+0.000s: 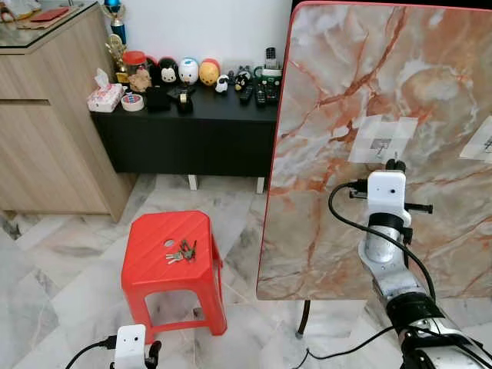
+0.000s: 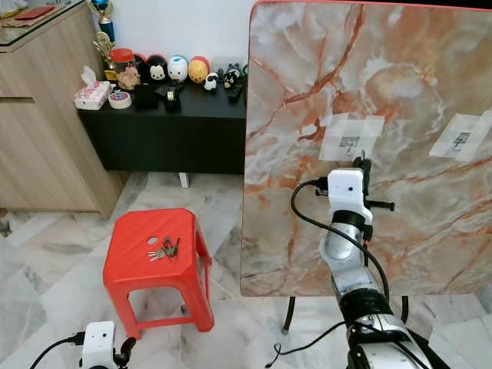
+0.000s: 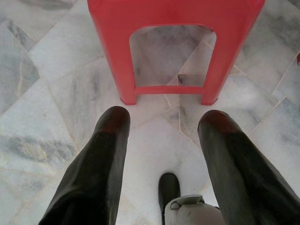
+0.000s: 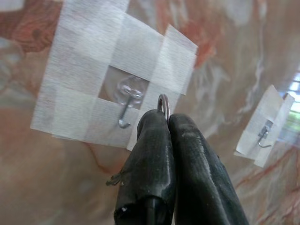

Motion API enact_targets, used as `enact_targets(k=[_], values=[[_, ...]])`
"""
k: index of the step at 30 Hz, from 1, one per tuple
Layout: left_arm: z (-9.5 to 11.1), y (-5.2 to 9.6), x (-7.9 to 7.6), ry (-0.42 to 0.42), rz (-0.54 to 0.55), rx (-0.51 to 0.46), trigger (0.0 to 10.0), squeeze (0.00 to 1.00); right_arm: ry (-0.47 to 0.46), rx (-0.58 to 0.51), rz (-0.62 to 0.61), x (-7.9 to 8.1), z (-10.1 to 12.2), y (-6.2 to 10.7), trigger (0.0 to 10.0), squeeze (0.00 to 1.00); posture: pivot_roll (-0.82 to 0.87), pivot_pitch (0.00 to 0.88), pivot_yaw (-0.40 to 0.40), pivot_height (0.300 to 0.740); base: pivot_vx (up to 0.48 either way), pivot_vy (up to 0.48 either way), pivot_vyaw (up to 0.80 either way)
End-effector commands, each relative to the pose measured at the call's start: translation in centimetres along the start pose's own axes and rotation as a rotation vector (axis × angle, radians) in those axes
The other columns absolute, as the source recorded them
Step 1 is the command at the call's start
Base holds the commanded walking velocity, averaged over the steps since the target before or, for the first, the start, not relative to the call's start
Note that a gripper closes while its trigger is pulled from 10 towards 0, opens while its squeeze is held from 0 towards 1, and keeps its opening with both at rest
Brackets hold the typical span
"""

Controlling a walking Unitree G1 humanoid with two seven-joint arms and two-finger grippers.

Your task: Hang keys on a hook

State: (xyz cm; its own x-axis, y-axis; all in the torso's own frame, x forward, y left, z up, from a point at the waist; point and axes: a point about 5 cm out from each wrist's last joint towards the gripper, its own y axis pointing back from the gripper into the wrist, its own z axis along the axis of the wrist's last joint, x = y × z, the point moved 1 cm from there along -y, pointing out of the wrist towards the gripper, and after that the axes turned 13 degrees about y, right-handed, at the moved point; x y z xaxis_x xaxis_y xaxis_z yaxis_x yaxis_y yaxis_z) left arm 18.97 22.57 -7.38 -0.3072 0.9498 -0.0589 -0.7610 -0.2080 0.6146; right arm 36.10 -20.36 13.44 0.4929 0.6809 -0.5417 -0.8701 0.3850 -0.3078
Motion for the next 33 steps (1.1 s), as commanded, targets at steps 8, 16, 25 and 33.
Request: enact_targets(k=[8, 16, 25, 33], values=[[-0.3, 0.0, 0.1, -0.008, 0.009, 0.018, 10.0, 0.00, 0.055, -0.013, 0.006, 0.3, 0.5, -0.3, 10.0, 0.00, 0.01, 0.022, -0.066, 0.722, 0.000, 0.000, 0.00], [-0.2, 0.0, 0.1, -0.009, 0.009, 0.015, 10.0, 0.00, 0.097, 0.012, 0.017, 0.5, 0.1, -0.3, 10.0, 0.00, 0.01, 0.025, -0.068, 0.722, 0.000, 0.000, 0.00], [-0.4, 0.1, -0.1, -0.008, 0.004, 0.020, 10.0, 0.00, 0.097, 0.021, 0.052, 0.8, 0.1, -0.3, 10.0, 0.00, 0.00, 0.031, -0.071, 0.722, 0.000, 0.000, 0.00], [-0.5, 0.1, 0.0, -0.007, 0.007, 0.023, 10.0, 0.00, 0.103, 0.009, 0.065, 1.2, 0.6, -0.4, 10.0, 0.00, 0.01, 0.034, -0.074, 0.722, 0.000, 0.000, 0.00]])
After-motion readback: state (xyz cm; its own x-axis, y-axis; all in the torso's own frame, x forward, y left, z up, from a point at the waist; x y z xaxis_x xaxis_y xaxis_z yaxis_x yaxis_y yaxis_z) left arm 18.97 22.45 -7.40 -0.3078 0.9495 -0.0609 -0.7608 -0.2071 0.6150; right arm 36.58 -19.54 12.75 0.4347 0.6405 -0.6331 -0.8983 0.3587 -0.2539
